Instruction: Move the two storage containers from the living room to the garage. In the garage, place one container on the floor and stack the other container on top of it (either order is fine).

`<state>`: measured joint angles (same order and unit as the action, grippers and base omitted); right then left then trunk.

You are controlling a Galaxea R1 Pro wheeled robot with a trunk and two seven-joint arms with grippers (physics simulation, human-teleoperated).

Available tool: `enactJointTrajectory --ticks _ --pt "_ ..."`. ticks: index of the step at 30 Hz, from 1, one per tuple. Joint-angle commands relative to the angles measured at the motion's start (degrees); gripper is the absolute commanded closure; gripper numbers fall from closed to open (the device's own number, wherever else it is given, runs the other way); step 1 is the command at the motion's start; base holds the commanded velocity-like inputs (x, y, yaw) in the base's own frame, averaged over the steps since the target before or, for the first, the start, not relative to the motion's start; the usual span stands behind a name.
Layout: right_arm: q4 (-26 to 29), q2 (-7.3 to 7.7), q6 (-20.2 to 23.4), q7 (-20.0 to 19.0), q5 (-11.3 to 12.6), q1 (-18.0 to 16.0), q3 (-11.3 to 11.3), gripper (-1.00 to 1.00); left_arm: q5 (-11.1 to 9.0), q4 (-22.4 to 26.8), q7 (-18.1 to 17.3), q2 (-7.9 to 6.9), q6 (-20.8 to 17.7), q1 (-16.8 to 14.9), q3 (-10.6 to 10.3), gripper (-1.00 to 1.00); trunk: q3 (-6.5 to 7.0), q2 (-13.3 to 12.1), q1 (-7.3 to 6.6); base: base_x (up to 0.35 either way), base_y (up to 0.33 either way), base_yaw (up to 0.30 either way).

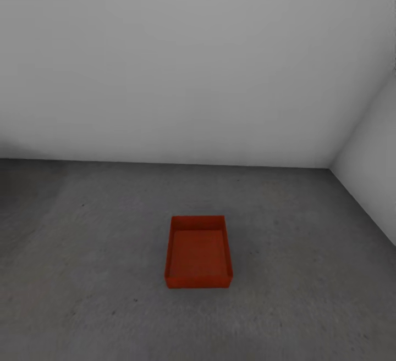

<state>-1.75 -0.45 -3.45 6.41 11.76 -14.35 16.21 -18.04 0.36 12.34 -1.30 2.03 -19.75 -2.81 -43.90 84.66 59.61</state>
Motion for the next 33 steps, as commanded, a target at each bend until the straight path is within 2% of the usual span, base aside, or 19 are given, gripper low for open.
enactJointTrajectory --ticks 1,4,9,17,33 --pt "-0.2 -0.05 -1.1 0.1 0.6 0.4 0.5 -1.00 -0.5 -0.1 0.1 0.00 0.2 0.0 -0.3 -1.00 0.06 0.0 0.00 -0.002 0.001 0.000" --pt "-0.2 -0.14 -3.3 0.1 0.5 1.7 0.5 -1.00 -0.4 -0.1 0.1 0.01 0.2 0.0 -0.3 -1.00 0.21 0.0 0.00 0.000 0.000 0.000" --pt "-0.2 -0.34 -3.6 -0.4 0.4 2.3 0.5 -1.00 -0.4 -0.1 0.1 -0.01 0.2 0.0 -0.3 -1.00 0.56 0.0 0.00 0.000 0.000 0.000" --pt "-0.2 -0.39 -3.6 -3.4 0.3 2.8 0.5 -1.00 -0.3 -0.1 0.1 0.01 0.2 0.0 -0.3 -1.00 1.29 0.0 0.00 0.000 0.000 0.000" --pt "-0.2 -0.42 -3.7 -3.7 0.3 2.8 0.5 -1.00 -0.3 -0.1 0.1 0.00 0.2 0.0 -0.3 -1.00 2.78 0.0 0.00 0.000 0.000 0.000"
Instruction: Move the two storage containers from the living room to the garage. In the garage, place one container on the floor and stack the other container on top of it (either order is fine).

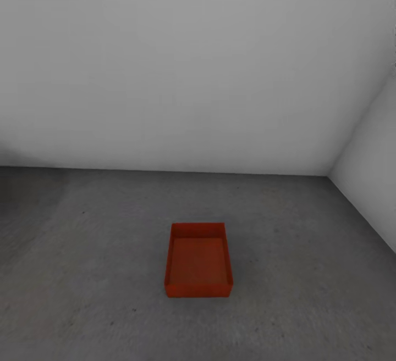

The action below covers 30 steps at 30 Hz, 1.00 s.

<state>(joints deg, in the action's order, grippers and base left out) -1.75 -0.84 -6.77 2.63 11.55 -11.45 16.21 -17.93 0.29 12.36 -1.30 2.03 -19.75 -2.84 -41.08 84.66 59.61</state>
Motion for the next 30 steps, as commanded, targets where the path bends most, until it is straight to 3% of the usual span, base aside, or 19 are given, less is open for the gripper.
enactJointTrajectory --ticks 1,30 --pt "-0.2 -0.04 -0.3 0.1 0.5 -0.1 0.5 -1.00 -0.4 0.0 0.1 0.00 0.2 0.0 -0.3 -1.00 0.05 0.0 0.00 0.000 0.000 0.000" --pt "-0.2 -0.03 -0.4 0.2 0.6 -0.1 0.5 -1.00 -0.5 0.0 0.1 -0.01 0.2 0.0 -0.3 -1.00 2.76 0.0 0.00 0.000 0.000 0.000"
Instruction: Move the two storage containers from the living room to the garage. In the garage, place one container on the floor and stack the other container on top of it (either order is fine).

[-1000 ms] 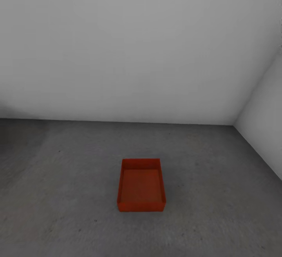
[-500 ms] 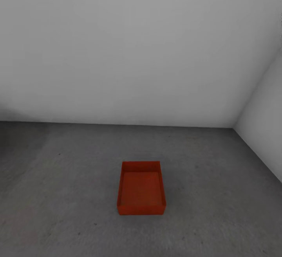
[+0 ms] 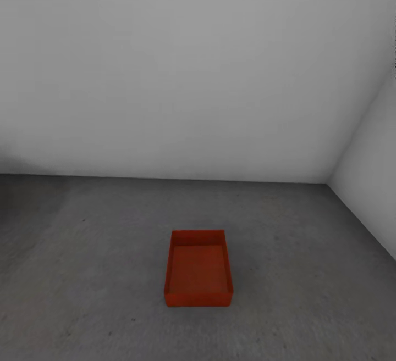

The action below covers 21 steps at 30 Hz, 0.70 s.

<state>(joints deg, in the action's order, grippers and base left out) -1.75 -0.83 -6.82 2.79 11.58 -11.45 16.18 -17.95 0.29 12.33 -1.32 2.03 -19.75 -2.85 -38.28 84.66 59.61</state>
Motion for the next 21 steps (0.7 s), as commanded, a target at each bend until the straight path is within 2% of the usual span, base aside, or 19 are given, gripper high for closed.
enactJointTrajectory --ticks 1,21 --pt "-0.2 -0.04 -0.4 0.1 0.5 -0.1 0.5 -1.00 -0.4 0.0 0.1 0.00 0.2 0.0 -0.3 -1.00 0.05 0.0 0.00 0.000 0.000 0.000" --pt "-0.2 0.32 -0.4 0.0 0.7 -0.1 0.4 -1.00 -0.4 0.0 0.1 0.00 0.2 0.0 -0.3 -1.00 1.91 0.0 0.00 0.000 0.000 0.000"
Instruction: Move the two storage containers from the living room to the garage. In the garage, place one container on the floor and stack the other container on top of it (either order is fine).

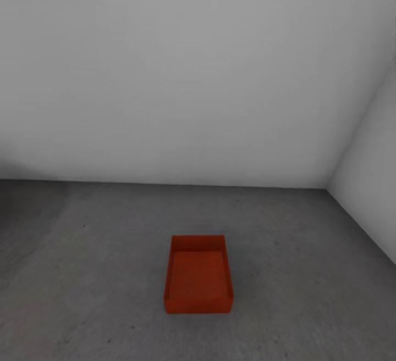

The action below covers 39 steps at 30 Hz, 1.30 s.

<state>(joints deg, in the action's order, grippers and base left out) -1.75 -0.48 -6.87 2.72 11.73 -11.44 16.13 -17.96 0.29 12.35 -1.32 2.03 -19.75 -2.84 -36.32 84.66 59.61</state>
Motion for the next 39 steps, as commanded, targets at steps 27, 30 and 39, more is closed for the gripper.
enactJointTrajectory --ticks 27,30,39 --pt "-0.2 0.21 -0.3 0.1 0.5 -0.1 0.5 -1.00 -0.4 0.0 0.1 0.00 0.2 0.0 -0.3 -1.00 2.47 0.0 0.00 0.000 0.000 0.000" --pt "-0.2 0.21 -0.3 0.1 0.5 -0.1 0.5 -1.00 -0.4 0.0 0.1 0.00 0.2 0.0 -0.3 -1.00 2.75 0.0 0.00 0.000 0.000 0.000" --pt "-0.2 0.15 -0.3 0.1 0.5 -0.1 0.5 -1.00 -0.4 0.0 0.1 0.01 0.2 0.0 -0.3 -1.00 3.59 0.0 0.00 0.000 0.000 0.000"
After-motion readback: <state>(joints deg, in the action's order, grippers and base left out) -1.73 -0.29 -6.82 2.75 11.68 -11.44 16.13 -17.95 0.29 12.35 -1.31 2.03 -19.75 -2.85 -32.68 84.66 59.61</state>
